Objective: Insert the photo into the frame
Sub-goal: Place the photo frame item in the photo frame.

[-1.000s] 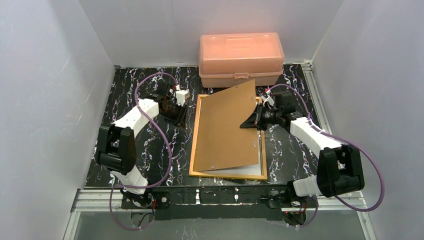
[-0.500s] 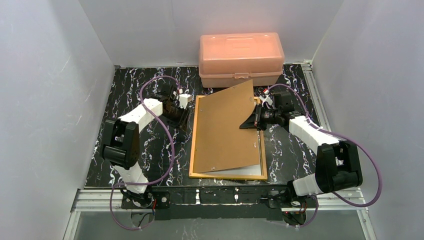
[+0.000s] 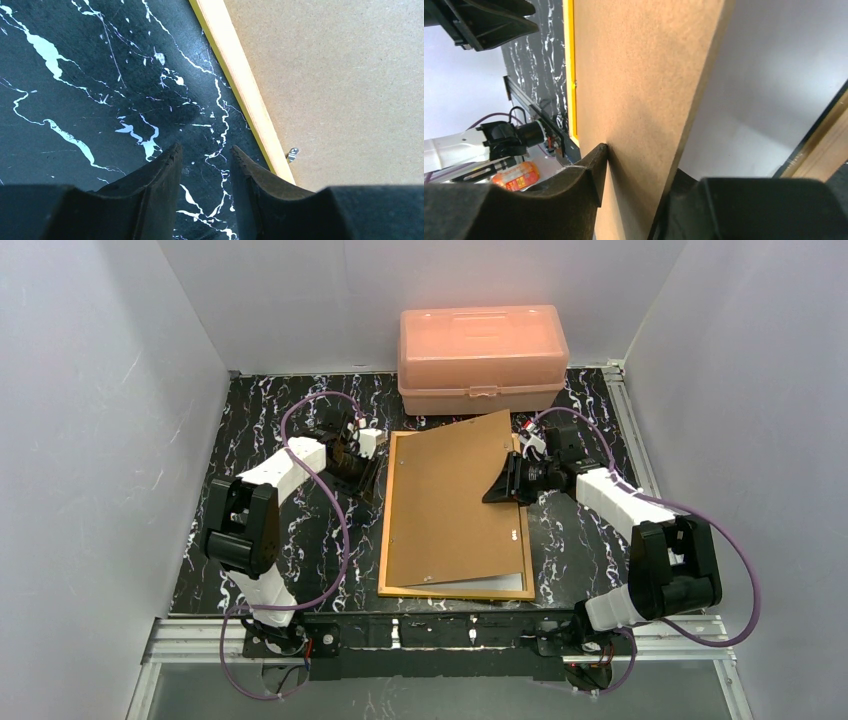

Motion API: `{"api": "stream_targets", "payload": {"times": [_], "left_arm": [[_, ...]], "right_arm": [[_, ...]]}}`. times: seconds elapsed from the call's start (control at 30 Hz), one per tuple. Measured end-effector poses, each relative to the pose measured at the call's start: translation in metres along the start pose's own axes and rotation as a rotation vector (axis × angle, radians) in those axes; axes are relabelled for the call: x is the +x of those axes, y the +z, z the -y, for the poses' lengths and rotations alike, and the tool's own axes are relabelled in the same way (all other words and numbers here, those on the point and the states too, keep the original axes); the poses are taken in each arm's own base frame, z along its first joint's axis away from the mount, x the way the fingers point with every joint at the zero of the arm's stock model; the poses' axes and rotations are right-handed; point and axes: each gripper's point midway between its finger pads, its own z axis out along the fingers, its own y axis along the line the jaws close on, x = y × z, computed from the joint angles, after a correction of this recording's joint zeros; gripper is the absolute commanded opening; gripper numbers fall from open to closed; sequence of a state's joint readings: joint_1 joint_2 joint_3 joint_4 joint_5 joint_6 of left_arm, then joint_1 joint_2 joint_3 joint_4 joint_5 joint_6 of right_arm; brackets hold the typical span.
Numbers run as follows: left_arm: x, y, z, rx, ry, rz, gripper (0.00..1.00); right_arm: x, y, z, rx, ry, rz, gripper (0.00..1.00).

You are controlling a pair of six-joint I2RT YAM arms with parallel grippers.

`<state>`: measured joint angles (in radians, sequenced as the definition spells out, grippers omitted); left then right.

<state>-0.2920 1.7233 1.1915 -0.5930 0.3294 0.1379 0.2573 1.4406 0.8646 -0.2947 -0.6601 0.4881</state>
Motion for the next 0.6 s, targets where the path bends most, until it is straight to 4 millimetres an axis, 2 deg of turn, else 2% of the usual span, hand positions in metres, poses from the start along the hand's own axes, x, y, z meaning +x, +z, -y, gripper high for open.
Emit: {"api": "stream_targets", "payload": {"times": [0.33, 0.6], "left_arm": [[0.003, -0.001, 0.001, 0.002, -0.004, -0.013, 0.38], [0.003, -0.001, 0.001, 0.002, -0.005, -0.014, 0.38]], "right_arm": [[-0.003, -0.005, 0.015, 0.103, -0.072, -0.005, 0.66], [0.000, -0.007, 0.031, 0.197, -0.093, -0.025, 0.71]]}}
